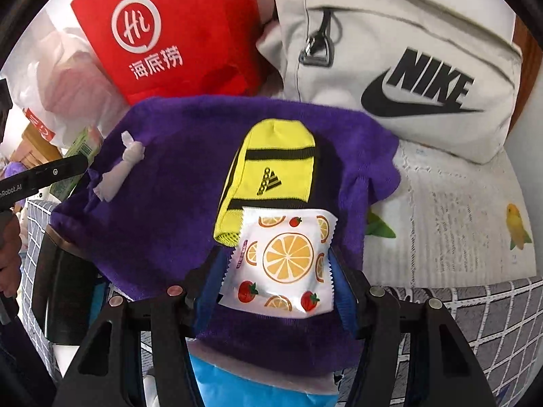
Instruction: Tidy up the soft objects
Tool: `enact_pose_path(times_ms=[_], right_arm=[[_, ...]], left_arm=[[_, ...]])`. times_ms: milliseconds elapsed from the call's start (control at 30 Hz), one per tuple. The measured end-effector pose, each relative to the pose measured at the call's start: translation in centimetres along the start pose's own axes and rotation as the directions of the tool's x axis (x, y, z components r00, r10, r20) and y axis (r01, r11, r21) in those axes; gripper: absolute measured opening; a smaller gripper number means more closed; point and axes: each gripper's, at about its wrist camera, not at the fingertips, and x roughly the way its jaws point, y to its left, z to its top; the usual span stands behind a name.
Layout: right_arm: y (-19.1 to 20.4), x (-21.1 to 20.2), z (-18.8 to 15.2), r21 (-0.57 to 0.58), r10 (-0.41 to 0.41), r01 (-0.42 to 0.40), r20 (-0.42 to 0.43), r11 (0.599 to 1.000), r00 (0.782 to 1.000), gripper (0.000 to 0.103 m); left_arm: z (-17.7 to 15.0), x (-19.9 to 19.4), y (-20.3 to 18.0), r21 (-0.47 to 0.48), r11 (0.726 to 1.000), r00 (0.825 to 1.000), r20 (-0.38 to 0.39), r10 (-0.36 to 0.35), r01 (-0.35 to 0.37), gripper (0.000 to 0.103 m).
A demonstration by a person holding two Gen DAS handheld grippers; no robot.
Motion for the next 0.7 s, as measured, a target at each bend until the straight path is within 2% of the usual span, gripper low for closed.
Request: enact_pose_path(times_ms=[67, 300, 400, 600, 700], right_arm=[[0.2, 0.2, 0.0, -0.012, 0.016, -0.016, -0.009, 1.0, 1.0, 0.066], [1.1, -0.1, -0.3, -0.035, -0.004, 0.004, -0.017, 0.999, 1.0, 0.071], [1.0, -1.2, -0.5, -0.021, 0.008, -0.008, 0.018, 1.0, 1.0, 0.075], [0.0, -3.2, -0.4, 0.018, 0.027, -0.029, 0.076, 0.999, 0.997, 0.075], [0.0, -3.7, -0.4, 0.02, 0.03, -0.031, 0.087, 0.999, 0.996, 0.075]], left_arm=[[0.0, 0.5, 0.2, -0.001, 1.0, 1.0, -0.011, 0.006, -0.006, 0.063], [-0.3, 1.7, 0.3, -0.001, 1.0, 0.998, -0.056, 0.006, -0.006, 0.064], [-0.5, 2.2, 0.0, 0.015, 1.0, 0.997, -0.072, 0.022, -0.021, 0.064], [-1.0, 3.3, -0.5, 0.061, 0.995, 0.989, -0.119, 0.082, -0.075, 0.064], [-1.1, 3.6, -0.5, 0.066, 0.995, 0.987, -0.135, 0.088, -0.08, 0.064]])
